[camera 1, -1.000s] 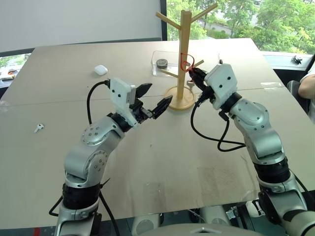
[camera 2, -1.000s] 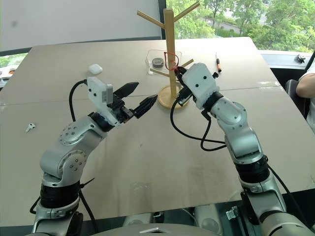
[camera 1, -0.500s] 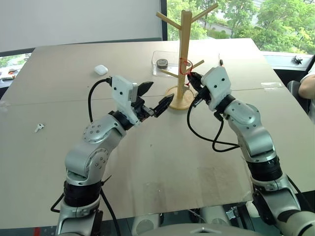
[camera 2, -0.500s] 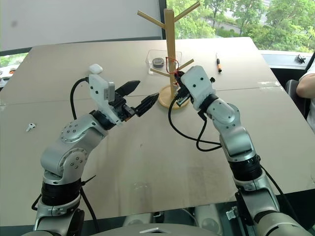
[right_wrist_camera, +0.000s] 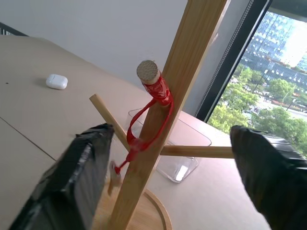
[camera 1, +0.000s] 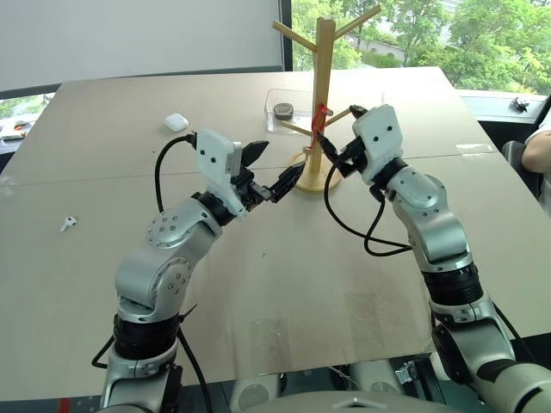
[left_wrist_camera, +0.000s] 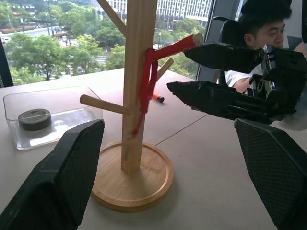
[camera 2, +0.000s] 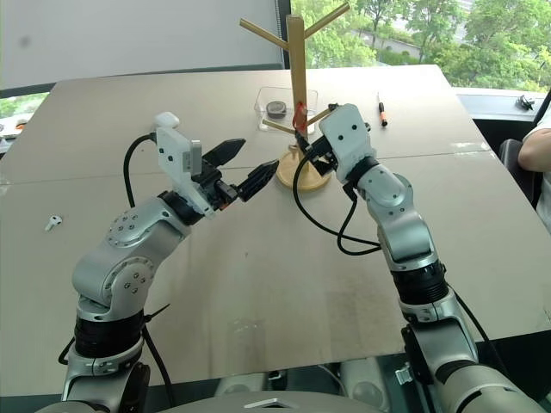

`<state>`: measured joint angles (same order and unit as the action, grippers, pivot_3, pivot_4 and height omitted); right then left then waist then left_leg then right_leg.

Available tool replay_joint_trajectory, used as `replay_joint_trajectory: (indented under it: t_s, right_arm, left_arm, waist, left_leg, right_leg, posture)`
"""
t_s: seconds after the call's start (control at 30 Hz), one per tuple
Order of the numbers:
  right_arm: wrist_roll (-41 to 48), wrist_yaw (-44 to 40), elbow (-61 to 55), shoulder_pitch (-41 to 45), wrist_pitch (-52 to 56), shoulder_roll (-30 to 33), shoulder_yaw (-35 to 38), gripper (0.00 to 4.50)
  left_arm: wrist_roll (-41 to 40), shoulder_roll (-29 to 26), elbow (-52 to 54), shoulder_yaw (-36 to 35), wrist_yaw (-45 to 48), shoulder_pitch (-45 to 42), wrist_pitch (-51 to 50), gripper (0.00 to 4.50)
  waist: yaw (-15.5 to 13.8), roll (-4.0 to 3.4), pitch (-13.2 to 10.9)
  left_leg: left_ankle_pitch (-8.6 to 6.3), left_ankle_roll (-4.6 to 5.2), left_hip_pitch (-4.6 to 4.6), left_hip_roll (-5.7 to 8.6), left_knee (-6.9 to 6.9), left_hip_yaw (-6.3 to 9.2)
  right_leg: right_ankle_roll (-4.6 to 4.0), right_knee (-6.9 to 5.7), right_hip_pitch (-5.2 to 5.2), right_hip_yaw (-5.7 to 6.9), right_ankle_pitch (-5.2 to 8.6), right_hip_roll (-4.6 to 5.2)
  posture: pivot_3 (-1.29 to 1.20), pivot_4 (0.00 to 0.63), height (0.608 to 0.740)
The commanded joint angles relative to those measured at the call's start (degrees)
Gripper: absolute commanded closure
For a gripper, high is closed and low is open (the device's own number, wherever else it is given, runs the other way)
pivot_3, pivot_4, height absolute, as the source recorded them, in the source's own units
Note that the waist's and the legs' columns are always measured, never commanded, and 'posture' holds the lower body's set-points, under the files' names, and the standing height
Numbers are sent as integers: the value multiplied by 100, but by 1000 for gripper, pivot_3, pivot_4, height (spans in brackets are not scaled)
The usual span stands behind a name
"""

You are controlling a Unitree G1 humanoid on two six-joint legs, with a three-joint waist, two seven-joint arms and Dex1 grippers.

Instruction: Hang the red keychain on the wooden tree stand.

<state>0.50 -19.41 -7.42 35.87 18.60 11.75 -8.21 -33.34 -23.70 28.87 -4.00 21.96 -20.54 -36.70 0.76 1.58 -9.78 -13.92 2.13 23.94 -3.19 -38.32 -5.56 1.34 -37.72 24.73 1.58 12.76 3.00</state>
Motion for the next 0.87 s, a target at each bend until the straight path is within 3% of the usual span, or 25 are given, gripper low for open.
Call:
replay_joint_trajectory:
  t_s: [0.03,0.23,0.4,0.57,0.87]
  right_arm:
    - [228,36,-142,-177,-44,43,401,61]
    - [543,357,236,-829,-11,70,1191,61]
    - [383,905,1223,-1128,-789,151,1738,61]
    - [390,1074,2068,-1189,-1497,210,1945,61]
    - [569,652,2640,-1398,-2497,199,1889,61]
  left_arm:
    - [370,-25,244,14,-198,-24,267,0]
    - [1706,335,-462,23,-1083,210,1285,0]
    - [2584,887,-1558,-82,-1952,455,2200,0]
    - [2815,1217,-2311,-144,-2132,621,2881,0]
    - [2908,1316,-2992,-487,-2339,701,3581,0]
  waist:
    - [-2,0,0]
    - [-25,0,0]
    - [-4,0,1]
    - [-3,0,1]
    - [1,0,1]
  left_leg:
    - [0,0,0,0,0,0]
    - [-2,4,-1,5,-1,-6]
    - [-3,6,-10,2,1,-7]
    - [-4,7,-7,2,1,-14]
    - [-6,10,-10,0,1,-13]
  right_leg:
    - [0,0,0,0,0,0]
    - [1,4,-6,-2,-1,6]
    - [0,-4,-6,-5,0,0]
    - [0,1,-4,-8,-1,2]
    - [1,-2,-5,-9,-1,2]
  posture:
    - [0,150,740]
    - [0,150,740]
    - [0,150,740]
    - [0,150,740]
    - [0,150,740]
